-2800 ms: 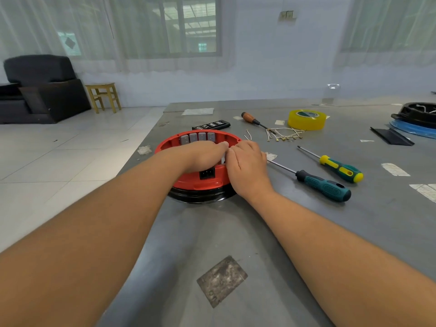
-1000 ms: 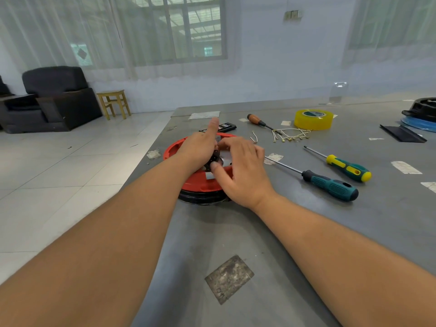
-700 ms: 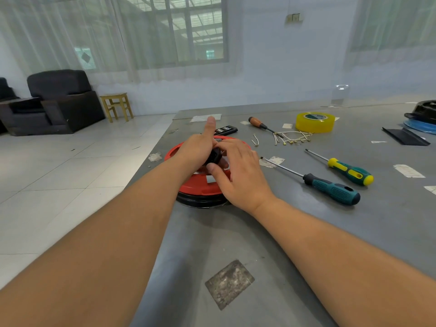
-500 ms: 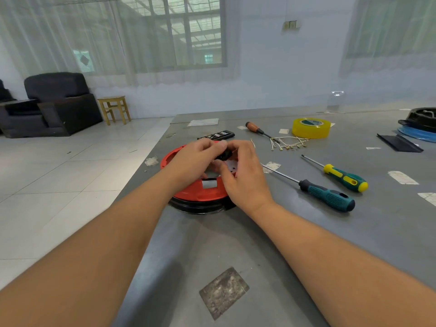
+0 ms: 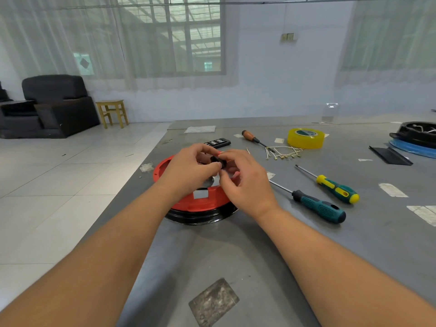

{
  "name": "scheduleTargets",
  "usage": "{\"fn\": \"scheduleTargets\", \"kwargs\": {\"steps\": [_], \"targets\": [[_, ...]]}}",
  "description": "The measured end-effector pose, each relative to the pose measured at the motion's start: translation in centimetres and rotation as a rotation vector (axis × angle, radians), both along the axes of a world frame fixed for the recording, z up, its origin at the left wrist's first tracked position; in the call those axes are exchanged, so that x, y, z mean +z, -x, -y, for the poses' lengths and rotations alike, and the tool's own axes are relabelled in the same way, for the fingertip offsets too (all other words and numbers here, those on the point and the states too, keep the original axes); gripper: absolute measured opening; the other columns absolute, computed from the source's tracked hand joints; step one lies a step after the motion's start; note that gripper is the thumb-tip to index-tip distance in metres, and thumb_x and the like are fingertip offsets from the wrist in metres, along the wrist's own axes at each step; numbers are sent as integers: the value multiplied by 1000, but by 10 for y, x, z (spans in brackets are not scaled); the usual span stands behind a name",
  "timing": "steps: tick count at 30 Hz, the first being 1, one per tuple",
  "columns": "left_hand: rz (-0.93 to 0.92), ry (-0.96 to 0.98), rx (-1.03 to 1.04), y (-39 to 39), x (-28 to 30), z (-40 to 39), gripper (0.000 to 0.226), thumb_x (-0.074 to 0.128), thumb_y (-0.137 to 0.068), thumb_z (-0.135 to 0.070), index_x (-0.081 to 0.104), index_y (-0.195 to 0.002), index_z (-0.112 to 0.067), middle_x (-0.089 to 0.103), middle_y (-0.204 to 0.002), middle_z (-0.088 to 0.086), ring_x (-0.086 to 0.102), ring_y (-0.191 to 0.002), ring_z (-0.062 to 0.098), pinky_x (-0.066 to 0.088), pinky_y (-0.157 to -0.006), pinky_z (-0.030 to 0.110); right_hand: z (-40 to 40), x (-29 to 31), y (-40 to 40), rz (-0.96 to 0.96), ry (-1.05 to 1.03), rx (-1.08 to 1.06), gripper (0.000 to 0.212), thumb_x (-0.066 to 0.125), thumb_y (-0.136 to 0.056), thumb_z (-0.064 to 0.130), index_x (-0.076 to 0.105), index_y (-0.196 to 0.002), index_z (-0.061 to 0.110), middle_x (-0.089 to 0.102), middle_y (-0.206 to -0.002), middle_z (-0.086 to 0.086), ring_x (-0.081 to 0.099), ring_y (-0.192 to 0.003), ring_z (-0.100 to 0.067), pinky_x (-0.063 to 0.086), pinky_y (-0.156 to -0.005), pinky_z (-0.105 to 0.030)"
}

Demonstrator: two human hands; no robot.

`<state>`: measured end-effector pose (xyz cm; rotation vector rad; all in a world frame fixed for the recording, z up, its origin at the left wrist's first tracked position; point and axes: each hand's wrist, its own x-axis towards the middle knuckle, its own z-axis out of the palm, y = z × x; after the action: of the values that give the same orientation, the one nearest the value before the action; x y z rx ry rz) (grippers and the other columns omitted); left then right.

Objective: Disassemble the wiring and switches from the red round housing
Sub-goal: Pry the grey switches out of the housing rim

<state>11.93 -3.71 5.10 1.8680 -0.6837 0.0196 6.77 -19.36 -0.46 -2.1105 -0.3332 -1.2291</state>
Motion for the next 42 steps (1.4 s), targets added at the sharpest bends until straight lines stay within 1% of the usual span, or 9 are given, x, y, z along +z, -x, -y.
{"fn": "scheduleTargets", "kwargs": {"steps": [4,10,13,15,18,21,25,31,42], "targets": [[-5,-38,5,-4,0,0,37,73,-90,-6,65,-112,-36,78,-102,-1,78,-88,22,66,-83,40,1,-2,-1,-1,29,12,24,74,-88,9,68,-112,9,67,-125,1,68,-99,-12,58,-86,-30],[35,-23,23,-2,-4,1,35,66,-96,-14,62,-124,-35,79,-107,-14,78,-88,14,66,-83,42,5,-3,-6,-60,-54,-33,25,76,-86,13,66,-109,15,70,-106,4,69,-85,-9,57,-79,-29],[373,-299,188,7,-15,4,26,54,-98,-43,60,-124,-39,73,-115,-19,72,-96,12,59,-86,42,19,-2,-7,-130,-226,-68,27,74,-86,14,63,-109,22,69,-103,7,69,-86,0,53,-77,-13],[607,-482,257,16,-28,3,39,37,-94,-61,64,-112,-39,73,-105,-18,70,-94,12,49,-72,33,32,-2,-8,-166,-295,-132,29,74,-87,15,63,-111,25,69,-106,9,68,-87,4,53,-77,-11],[866,-649,310,21,-51,3,56,24,-97,-62,70,-98,-29,73,-86,-8,70,-79,18,35,-58,31,49,-2,-11,-205,-344,-225,28,71,-88,21,61,-113,30,68,-107,13,68,-84,3,52,-74,-12],[1017,-605,313,16,-59,0,43,42,-100,-49,70,-81,-23,68,-68,-3,66,-64,24,31,-55,31,63,-4,-19,-318,-359,-322,24,70,-88,26,56,-105,35,64,-99,23,66,-90,0,51,-80,-23],[1077,-546,323,13,-62,2,37,51,-98,-44,62,-71,-21,60,-58,-3,58,-51,24,24,-52,29,88,0,-44,-608,-295,-479,24,75,-86,28,61,-106,28,67,-106,5,61,-98,-16,42,-79,-27],[1082,-514,330,5,-65,4,38,51,-99,-44,61,-70,-22,61,-59,-3,59,-52,24,26,-55,30,116,23,-92,-910,-63,-573,31,78,-86,17,68,-115,18,69,-119,-7,62,-112,-27,49,-85,-31],[1105,-482,363,2,-68,6,36,56,-96,-42,57,-66,-22,58,-56,-2,55,-51,23,22,-59,31,121,18,-127,-963,98,-637,26,69,-90,8,69,-116,13,68,-119,-13,62,-112,-31,56,-93,-36]]}}
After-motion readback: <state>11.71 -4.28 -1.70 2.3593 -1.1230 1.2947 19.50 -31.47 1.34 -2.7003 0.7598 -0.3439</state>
